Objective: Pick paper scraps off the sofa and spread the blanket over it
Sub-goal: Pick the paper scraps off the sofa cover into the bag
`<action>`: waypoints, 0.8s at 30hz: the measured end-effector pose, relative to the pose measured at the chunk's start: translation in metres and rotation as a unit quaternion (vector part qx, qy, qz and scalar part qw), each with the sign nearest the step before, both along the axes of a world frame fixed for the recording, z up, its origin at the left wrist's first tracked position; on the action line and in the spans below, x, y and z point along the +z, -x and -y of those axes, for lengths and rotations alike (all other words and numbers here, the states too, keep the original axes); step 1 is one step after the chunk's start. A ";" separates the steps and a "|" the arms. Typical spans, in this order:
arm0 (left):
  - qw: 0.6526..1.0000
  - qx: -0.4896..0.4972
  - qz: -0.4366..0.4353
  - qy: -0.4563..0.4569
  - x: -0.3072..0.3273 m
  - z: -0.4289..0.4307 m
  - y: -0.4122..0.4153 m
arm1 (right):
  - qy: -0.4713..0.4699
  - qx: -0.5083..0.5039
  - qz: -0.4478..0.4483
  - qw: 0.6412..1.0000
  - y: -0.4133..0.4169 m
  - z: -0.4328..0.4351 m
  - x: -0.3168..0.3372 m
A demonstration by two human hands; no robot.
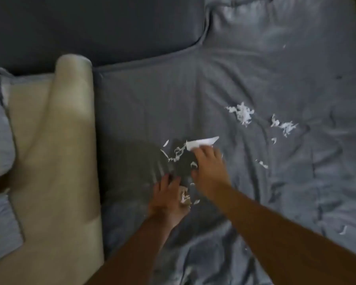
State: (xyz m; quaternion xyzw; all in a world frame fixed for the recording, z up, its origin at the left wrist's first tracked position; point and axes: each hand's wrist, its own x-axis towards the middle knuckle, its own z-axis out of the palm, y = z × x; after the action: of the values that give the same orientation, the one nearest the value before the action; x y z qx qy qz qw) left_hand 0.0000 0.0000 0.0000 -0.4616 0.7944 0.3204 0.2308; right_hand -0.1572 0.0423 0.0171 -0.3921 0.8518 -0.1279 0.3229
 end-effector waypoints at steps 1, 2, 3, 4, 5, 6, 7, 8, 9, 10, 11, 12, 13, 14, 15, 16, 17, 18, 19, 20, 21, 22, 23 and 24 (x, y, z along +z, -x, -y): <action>0.998 -0.048 -0.002 0.028 -0.013 0.003 0.002 | 0.009 0.017 -0.038 0.999 0.007 0.015 -0.016; 0.994 -0.086 -0.015 0.072 -0.019 0.003 0.006 | 0.012 0.018 -0.069 0.997 0.012 0.027 -0.021; 0.990 -0.112 -0.035 0.083 -0.027 0.003 0.007 | -0.006 0.021 -0.081 0.996 0.018 0.036 -0.029; 0.987 -0.120 -0.060 0.087 -0.032 0.007 0.010 | -0.014 0.017 -0.088 0.996 0.025 0.045 -0.034; 0.988 -0.118 -0.077 0.067 -0.033 0.008 0.010 | -0.014 0.027 -0.096 0.995 0.023 0.046 -0.038; 0.990 -0.100 -0.098 0.036 -0.032 0.008 0.010 | -0.002 0.039 -0.099 0.994 0.016 0.043 -0.044; 0.993 -0.058 -0.104 0.006 -0.030 0.013 0.011 | 0.014 0.049 -0.091 0.995 0.012 0.041 -0.046; 0.994 0.002 -0.104 -0.019 -0.027 0.021 0.013 | 0.035 0.051 -0.066 0.996 0.008 0.040 -0.046; 0.991 0.070 -0.109 -0.030 -0.023 0.034 0.014 | 0.037 0.048 -0.041 0.997 0.006 0.042 -0.045; 0.983 0.126 -0.128 -0.026 -0.017 0.047 0.016 | 0.037 0.041 -0.018 0.998 0.003 0.045 -0.044; 0.976 0.163 -0.144 -0.015 -0.012 0.060 0.017 | 0.032 0.047 -0.009 0.998 -0.001 0.049 -0.042; 0.971 0.182 -0.152 -0.002 -0.009 0.070 0.019 | 0.025 0.063 -0.009 0.998 -0.006 0.052 -0.041; 0.968 0.194 -0.158 0.003 -0.008 0.083 0.022 | 0.020 0.076 -0.015 0.997 -0.012 0.056 -0.040; 0.967 0.201 -0.158 -0.001 -0.009 0.096 0.026 | 0.023 0.084 -0.024 0.996 -0.017 0.062 -0.040; 0.967 0.205 -0.152 -0.013 -0.013 0.106 0.031 | 0.023 0.083 -0.026 0.996 -0.022 0.065 -0.042; 0.970 0.195 -0.146 -0.018 -0.018 0.114 0.037 | 0.025 0.071 -0.025 0.997 -0.026 0.067 -0.047; 0.976 0.166 -0.141 -0.013 -0.025 0.118 0.041 | 0.024 0.054 -0.021 0.998 -0.028 0.069 -0.048; 0.983 0.120 -0.136 0.003 -0.032 0.117 0.045 | 0.020 0.029 -0.015 0.999 -0.030 0.068 -0.051; 0.988 0.084 -0.125 0.020 -0.036 0.113 0.048 | 0.014 0.003 -0.006 1.000 -0.029 0.066 -0.053; 0.990 0.069 -0.122 0.026 -0.037 0.107 0.049 | 0.005 -0.021 0.013 1.000 -0.028 0.061 -0.054; 0.988 0.070 -0.134 0.010 -0.038 0.100 0.050 | -0.004 -0.041 0.036 0.998 -0.026 0.052 -0.052; 0.985 0.079 -0.150 -0.021 -0.035 0.090 0.051 | -0.008 -0.060 0.059 0.996 -0.024 0.042 -0.048; 0.981 0.090 -0.165 -0.048 -0.034 0.084 0.048 | -0.007 -0.078 0.075 0.994 -0.023 0.031 -0.043; 0.978 0.098 -0.173 -0.064 -0.028 0.077 0.048 | 0.000 -0.103 0.079 0.992 -0.019 0.017 -0.035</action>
State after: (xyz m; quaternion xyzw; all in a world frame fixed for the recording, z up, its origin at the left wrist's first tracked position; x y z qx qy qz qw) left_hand -0.0483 -0.0774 -0.0283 -0.4590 0.7509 0.4669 0.0865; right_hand -0.1381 0.0258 -0.0178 -0.2913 0.8594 -0.1912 0.3743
